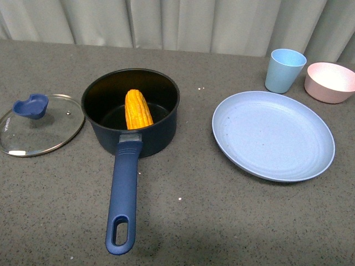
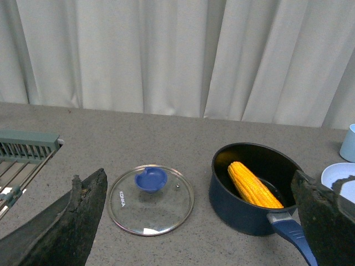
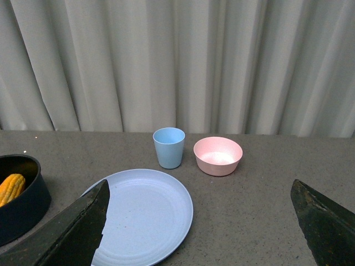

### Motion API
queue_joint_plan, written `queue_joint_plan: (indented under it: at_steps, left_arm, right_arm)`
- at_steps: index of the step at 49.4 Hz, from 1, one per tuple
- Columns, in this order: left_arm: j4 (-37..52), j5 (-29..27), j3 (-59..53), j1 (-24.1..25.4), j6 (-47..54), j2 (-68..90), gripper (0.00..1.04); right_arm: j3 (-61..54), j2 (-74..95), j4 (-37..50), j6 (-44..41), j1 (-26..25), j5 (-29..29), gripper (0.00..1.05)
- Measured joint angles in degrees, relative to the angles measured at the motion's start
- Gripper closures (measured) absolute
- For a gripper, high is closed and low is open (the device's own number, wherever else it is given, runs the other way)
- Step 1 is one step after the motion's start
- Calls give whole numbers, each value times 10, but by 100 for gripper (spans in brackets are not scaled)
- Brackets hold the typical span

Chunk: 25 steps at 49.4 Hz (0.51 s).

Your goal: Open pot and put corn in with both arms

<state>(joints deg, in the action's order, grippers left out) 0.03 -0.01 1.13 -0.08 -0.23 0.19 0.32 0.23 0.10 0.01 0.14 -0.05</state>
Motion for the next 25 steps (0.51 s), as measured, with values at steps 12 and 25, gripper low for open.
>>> queue_joint_plan:
  at_steps: [12,25]
  left_arm:
    - [0,0,0,0,0,0,6]
    - [0,0,0,0,0,0,6]
  right_arm:
    - [0,0,0,0,0,0,9]
    - [0,0,0,0,0,0,9]
